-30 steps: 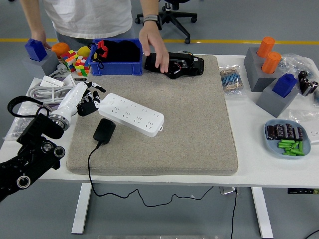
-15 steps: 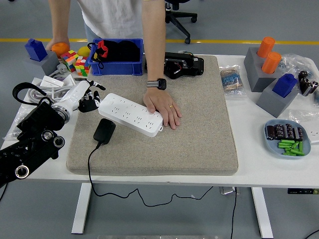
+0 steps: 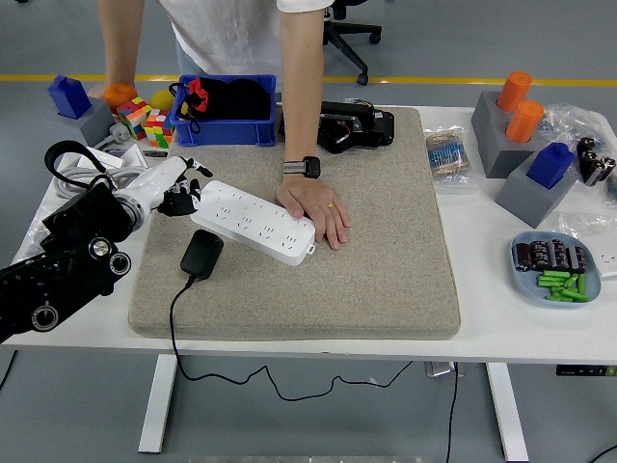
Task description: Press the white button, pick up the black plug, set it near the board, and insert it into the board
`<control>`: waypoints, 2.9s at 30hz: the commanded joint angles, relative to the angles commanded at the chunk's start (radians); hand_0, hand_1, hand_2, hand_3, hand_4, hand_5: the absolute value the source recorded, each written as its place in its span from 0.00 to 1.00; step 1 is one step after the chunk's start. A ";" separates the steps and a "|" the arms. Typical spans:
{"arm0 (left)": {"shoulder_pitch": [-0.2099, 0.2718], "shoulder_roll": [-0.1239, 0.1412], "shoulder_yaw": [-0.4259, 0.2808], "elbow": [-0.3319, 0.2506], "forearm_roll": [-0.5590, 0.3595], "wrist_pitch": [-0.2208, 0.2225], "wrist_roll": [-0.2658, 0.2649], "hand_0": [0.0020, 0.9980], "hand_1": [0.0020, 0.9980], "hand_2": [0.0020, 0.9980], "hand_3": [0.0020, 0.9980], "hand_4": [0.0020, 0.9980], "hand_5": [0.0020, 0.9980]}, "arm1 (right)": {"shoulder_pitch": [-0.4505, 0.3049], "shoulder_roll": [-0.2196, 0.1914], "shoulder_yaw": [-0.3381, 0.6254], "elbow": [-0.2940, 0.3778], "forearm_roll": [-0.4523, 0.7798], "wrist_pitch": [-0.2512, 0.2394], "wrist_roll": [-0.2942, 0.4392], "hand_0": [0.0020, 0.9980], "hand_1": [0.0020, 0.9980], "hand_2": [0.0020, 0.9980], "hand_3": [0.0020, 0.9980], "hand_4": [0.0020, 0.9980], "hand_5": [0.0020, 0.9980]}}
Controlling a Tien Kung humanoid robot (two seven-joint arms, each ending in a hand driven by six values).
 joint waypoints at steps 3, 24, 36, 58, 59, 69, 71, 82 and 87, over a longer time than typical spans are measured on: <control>-0.023 0.003 0.033 0.010 -0.008 -0.008 0.008 0.00 0.00 0.05 0.70 0.00 0.00 | 0.001 -0.001 0.002 -0.001 -0.001 0.000 0.000 0.61 0.59 0.59 0.59 0.65 0.39; -0.106 -0.029 0.190 0.078 -0.051 -0.017 0.015 0.00 0.00 0.05 0.69 0.00 0.00 | 0.001 0.001 0.003 -0.001 0.001 0.001 -0.001 0.61 0.59 0.58 0.59 0.65 0.39; -0.130 -0.049 0.224 0.125 -0.045 -0.014 0.020 0.00 0.00 0.05 0.69 0.00 0.00 | 0.003 0.000 -0.002 -0.002 0.003 0.001 0.000 0.61 0.59 0.58 0.59 0.65 0.39; -0.131 -0.079 0.235 0.178 -0.003 0.006 0.021 0.00 0.00 0.04 0.69 0.00 0.00 | 0.004 0.002 -0.007 -0.002 0.004 0.002 -0.001 0.60 0.59 0.58 0.59 0.65 0.39; -0.131 -0.078 0.235 0.178 -0.002 0.006 0.021 0.00 0.00 0.04 0.69 0.00 0.00 | 0.004 0.002 -0.007 -0.002 0.003 0.002 -0.001 0.60 0.59 0.58 0.59 0.65 0.39; -0.131 -0.073 0.225 0.184 -0.002 0.010 0.018 0.00 0.00 0.04 0.69 0.00 0.00 | 0.005 0.002 -0.007 -0.002 0.003 0.002 -0.001 0.61 0.59 0.58 0.59 0.65 0.39; -0.132 -0.075 0.232 0.191 -0.002 0.012 0.018 0.00 0.00 0.04 0.69 0.00 0.00 | 0.006 0.002 -0.009 -0.002 0.004 0.002 -0.001 0.61 0.59 0.58 0.59 0.65 0.39; -0.128 -0.086 0.264 0.209 0.008 0.021 0.017 0.00 0.00 0.04 0.69 0.00 0.00 | 0.007 0.002 -0.011 -0.002 0.004 0.002 0.000 0.61 0.59 0.58 0.59 0.65 0.39; -0.127 -0.084 0.251 0.202 0.012 0.023 0.017 0.00 0.00 0.04 0.69 0.00 0.00 | 0.007 0.002 -0.009 -0.002 0.004 0.001 0.000 0.61 0.59 0.58 0.59 0.65 0.39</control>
